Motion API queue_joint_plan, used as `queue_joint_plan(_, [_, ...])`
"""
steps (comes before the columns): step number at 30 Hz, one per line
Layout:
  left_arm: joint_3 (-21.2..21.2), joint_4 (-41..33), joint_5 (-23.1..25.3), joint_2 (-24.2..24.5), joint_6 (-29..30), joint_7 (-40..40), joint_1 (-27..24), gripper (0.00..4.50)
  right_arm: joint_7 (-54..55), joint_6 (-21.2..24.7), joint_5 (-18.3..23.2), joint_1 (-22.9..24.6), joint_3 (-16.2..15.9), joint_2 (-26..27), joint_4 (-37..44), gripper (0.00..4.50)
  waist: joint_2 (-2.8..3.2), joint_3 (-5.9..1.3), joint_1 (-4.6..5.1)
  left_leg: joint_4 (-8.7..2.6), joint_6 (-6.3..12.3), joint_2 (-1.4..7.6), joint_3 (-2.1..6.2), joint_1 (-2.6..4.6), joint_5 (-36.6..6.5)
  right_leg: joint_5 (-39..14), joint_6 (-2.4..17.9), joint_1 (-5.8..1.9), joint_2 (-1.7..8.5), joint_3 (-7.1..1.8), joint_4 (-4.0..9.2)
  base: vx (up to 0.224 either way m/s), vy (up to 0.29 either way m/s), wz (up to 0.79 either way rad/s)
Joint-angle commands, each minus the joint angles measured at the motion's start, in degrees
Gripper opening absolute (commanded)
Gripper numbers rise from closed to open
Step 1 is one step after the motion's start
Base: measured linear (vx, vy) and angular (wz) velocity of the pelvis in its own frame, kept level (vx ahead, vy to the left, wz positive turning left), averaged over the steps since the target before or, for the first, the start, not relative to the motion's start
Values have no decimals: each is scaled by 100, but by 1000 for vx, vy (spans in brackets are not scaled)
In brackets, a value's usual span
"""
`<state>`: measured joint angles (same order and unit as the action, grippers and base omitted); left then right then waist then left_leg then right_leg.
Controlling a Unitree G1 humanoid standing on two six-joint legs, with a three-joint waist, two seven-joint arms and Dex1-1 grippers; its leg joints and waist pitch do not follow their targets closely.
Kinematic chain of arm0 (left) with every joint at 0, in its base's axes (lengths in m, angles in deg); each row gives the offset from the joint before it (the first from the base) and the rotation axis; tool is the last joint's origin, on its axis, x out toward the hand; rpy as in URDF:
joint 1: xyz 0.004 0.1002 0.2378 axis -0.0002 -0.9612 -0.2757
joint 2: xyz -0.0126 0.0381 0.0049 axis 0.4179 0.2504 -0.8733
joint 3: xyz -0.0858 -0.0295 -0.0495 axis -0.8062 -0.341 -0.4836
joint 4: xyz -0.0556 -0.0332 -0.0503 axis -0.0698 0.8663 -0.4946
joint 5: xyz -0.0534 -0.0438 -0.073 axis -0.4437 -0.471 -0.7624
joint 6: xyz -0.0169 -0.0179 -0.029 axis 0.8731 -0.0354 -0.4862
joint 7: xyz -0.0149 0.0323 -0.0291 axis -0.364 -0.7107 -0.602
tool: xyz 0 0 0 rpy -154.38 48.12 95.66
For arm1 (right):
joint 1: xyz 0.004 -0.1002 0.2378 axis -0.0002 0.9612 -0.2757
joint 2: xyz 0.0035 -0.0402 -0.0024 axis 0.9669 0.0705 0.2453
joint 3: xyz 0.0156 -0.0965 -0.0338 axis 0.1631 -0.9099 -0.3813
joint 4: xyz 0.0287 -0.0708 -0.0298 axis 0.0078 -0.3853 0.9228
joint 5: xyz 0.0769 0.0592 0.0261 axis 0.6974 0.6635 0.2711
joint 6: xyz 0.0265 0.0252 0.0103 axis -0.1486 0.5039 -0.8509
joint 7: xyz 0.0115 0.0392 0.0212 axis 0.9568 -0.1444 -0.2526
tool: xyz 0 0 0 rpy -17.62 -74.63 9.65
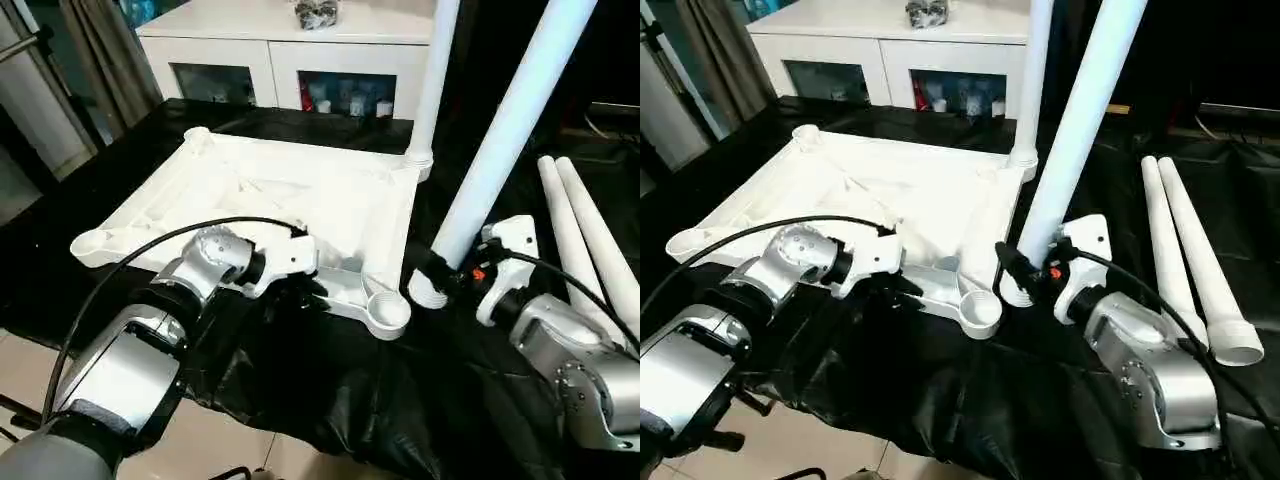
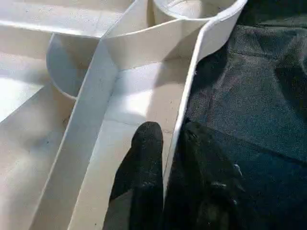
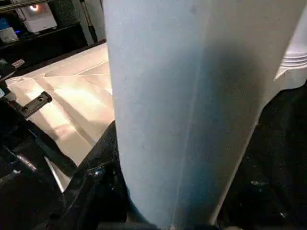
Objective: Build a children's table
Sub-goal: Insert table leg to table base
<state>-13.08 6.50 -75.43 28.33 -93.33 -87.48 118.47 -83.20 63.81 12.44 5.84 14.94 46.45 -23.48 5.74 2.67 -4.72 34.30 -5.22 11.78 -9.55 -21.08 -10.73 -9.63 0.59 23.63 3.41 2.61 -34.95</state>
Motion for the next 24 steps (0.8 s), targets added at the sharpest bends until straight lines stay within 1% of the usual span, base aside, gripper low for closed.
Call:
queue_joint_plan(1, [-30, 201, 166, 42, 22, 91, 77, 39, -62, 13, -69, -123, -111, -6, 78, 191, -82, -413, 1, -326, 150, -22, 9, -10, -766, -1484, 855, -415, 329, -179, 495, 0, 0, 0])
queue_joint_plan(2, [-41, 221, 179, 38, 55, 135, 79, 39, -75, 14, -67, -146, -128, -2, 65, 191, -85, -414, 10, -327, 151, -21, 11, -19, -748, -1459, 863, -424, 333, -179, 487, 0, 0, 0])
queue_joint_plan(3, [-89, 229, 138, 20, 119, 142, 80, 29, -85, 17, -68, -172, -145, -4, 53, 191, -85, -414, 10, -327, 151, -21, 11, -19, -748, -1459, 863, -424, 333, -179, 487, 0, 0, 0])
queue_joint_plan(5, [-318, 233, -84, -76, 465, 131, 86, 23, -154, 44, -56, -288, -224, -19, -10, 191, -106, -416, 45, -314, 178, -31, 3, -25, -691, -1360, 959, -428, 337, -177, 466, 0, 0, 0])
queue_joint_plan(7, [-493, 192, -259, -161, 710, 141, 70, 14, -247, 68, -63, -383, -315, -48, -95, 191, -103, -413, 78, -311, 210, -36, 4, -32, -669, -1326, 1014, -436, 336, -172, 465, 0, 0, 0])
queue_joint_plan(8, [-582, 157, -343, -201, 800, 196, 48, 8, -294, 64, -99, -441, -383, -63, -168, 191, -162, -418, 86, -305, 243, -39, 1, -42, -647, -1288, 1037, -449, 336, -174, 471, 0, 0, 0])
queue_joint_plan(9, [-631, 137, -385, -222, 835, 238, 33, 4, -319, 57, -128, -474, -426, -72, -215, 191, -138, -418, 89, -302, 250, -39, 5, -43, -629, -1249, 1080, -448, 336, -171, 448, 0, 0, 0])
queue_joint_plan(10, [-706, 121, -428, -264, 890, 279, 13, 0, -336, 16, -183, -520, -477, -81, -293, 191, -127, -420, 106, -297, 275, -38, 3, -43, -608, -1214, 1107, -437, 334, -167, 459, 0, 0, 0])
queue_joint_plan(11, [-749, 118, -446, -289, 922, 299, 3, 0, -342, -13, -216, -545, -504, -84, -340, 191, -129, -418, 105, -288, 304, -40, -7, -32, -623, -1219, 1120, -428, 330, -172, 476, 0, 0, 0])
queue_joint_plan(12, [-758, 25, -454, -323, 945, 273, -95, 0, -347, -81, -269, -635, -546, -57, -501, 191, -214, -414, 103, -293, 319, -45, -12, -46, -611, -1221, 1109, -443, 328, -174, 477, 0, 0, 0])
queue_joint_plan(13, [-745, -138, -463, -364, 998, 227, -260, 0, -370, -166, -350, -766, -618, -27, -755, 191, -159, -418, 100, -296, 341, -28, -4, -41, -590, -1227, 1155, -430, 343, -168, 459, 0, 0, 0])
queue_joint_plan(14, [-746, -220, -456, -379, 1017, 222, -333, 0, -399, -211, -403, -810, -669, -39, -854, 191, -156, -416, 107, -297, 342, -26, -4, -36, -615, -1251, 1171, -423, 340, -165, 458, 0, 0, 0])
queue_joint_plan(15, [-746, -220, -456, -379, 1017, 222, -333, 0, -399, -211, -403, -810, -669, -39, -854, 191, -157, -412, 110, -296, 349, -27, -9, -33, -635, -1280, 1170, -417, 333, -165, 470, 0, 0, 0])
queue_joint_plan(16, [-757, -309, -427, -384, 1016, 257, -412, 0, -423, -271, -475, -850, -721, -53, -969, 191, -146, -409, 91, -296, 354, -13, -16, -17, -684, -1381, 1144, -402, 341, -175, 484, 0, 0, 0])
queue_joint_plan(17, [-759, -330, -419, -382, 1011, 270, -431, 0, -425, -287, -491, -860, -731, -53, -999, 191, -211, -407, 66, -303, 350, -11, -12, -26, -652, -1420, 1098, -414, 344, -178, 461, 0, 0, 0])
queue_joint_plan(18, [-764, -372, -399, -377, 999, 305, -469, 0, -425, -323, -526, -881, -749, -50, -1062, 191, -191, -409, 55, -307, 348, -7, -14, -19, -639, -1440, 1076, -409, 347, -178, 469, 0, 0, 0])
queue_joint_plan(19, [-750, -437, -356, -354, 971, 326, -524, 0, -429, -384, -567, -934, -763, -30, -1186, 191, -231, -408, 41, -315, 348, 11, -8, -16, -628, -1426, 1058, -399, 356, -181, 449, 0, 0, 0])
queue_joint_plan(20, [-727, -489, -311, -331, 933, 344, -568, 0, -435, -431, -601, -986, -774, -10, -1300, 191, -237, -407, 39, -321, 346, 17, -12, -11, -632, -1423, 1061, -388, 354, -181, 454, 0, 0, 0])
queue_joint_plan(21, [-696, -526, -269, -308, 869, 349, -600, 0, -446, -467, -622, -1025, -782, 3, -1384, 191, -223, -402, 41, -322, 339, 20, -9, -19, -645, -1428, 1049, -387, 361, -182, 456, 0, 0, 0])
queue_joint_plan(22, [-684, -558, -237, -291, 830, 345, -624, 0, -457, -496, -640, -1065, -790, 20, -1462, 191, -265, -399, 45, -323, 341, 18, -19, -21, -653, -1432, 1041, -388, 361, -184, 461, 0, 0, 0])
queue_joint_plan(23, [-687, -561, -235, -290, 830, 349, -626, 0, -463, -494, -637, -1072, -792, 24, -1476, 191, -234, -400, 37, -325, 335, 18, -17, -12, -664, -1458, 1035, -380, 364, -187, 461, 0, 0, 0])
queue_joint_plan(24, [-697, -570, -231, -286, 831, 360, -634, 0, -481, -486, -629, -1097, -798, 37, -1525, 191, -259, -403, 33, -325, 331, 16, -18, -13, -647, -1417, 1028, -387, 361, -190, 449, 0, 0, 0])
